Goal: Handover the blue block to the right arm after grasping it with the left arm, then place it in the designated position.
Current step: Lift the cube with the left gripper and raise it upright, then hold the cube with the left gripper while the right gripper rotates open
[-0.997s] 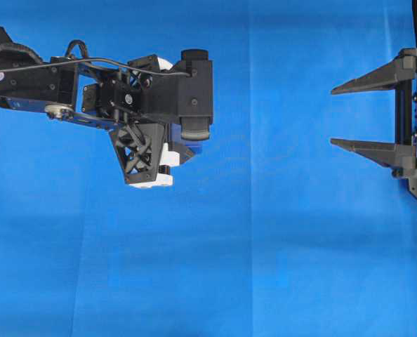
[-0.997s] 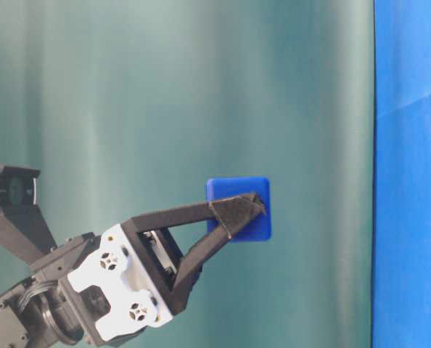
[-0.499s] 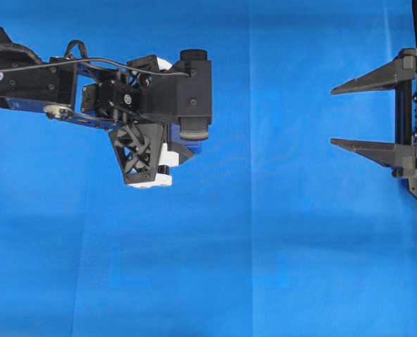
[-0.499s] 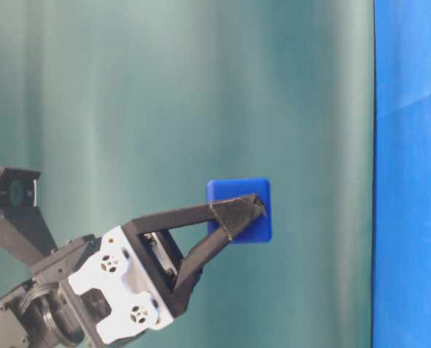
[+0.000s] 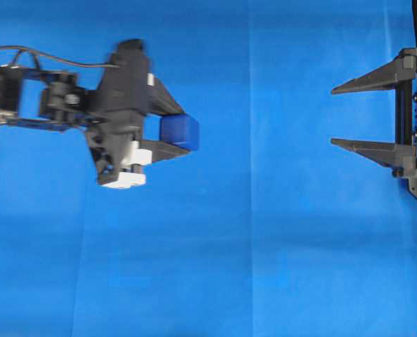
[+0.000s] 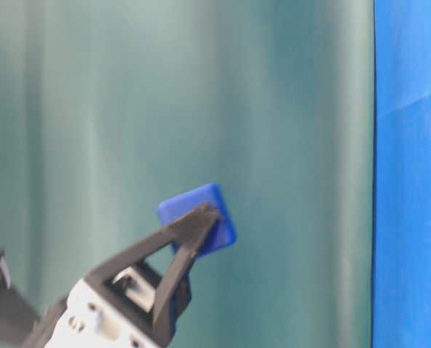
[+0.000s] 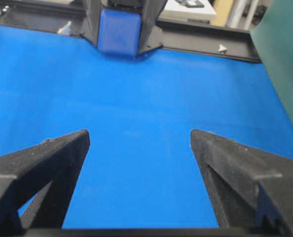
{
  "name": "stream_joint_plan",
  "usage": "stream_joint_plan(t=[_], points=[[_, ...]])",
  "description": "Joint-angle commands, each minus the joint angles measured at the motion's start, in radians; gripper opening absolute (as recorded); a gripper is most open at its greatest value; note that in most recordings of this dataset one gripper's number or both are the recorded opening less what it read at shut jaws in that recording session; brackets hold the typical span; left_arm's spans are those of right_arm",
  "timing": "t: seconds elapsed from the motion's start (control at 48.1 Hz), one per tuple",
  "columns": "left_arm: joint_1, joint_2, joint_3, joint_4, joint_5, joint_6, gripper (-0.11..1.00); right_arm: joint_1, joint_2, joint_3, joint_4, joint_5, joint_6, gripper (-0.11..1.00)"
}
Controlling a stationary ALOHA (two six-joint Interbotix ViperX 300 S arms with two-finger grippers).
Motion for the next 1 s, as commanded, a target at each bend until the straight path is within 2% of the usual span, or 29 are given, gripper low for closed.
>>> stream_joint_plan(t=[0.0,0.166,0.374,0.602,0.976], points=[[-0.002,-0.064,0.058,0.003,-0.143,0.000,0.46,0.000,0.003,-0.029,0.003,-0.006,0.000,0.96],[-0.002,-0.126,0.163,0.000,-0.321,0.002,0.46,-0.002,0.006,-0.031,0.003,-0.008,0.000,0.96],[-0.003,-0.160,0.232,0.000,-0.446,0.006,0.46,-0.002,0.006,-0.031,0.003,-0.009,0.000,0.96],[-0.008,-0.147,0.229,-0.005,-0.456,0.034,0.46,0.000,0.011,-0.029,0.003,-0.009,0.000,0.96],[-0.008,-0.147,0.227,-0.008,-0.456,0.034,0.46,0.000,0.012,-0.029,0.003,-0.009,0.000,0.96]])
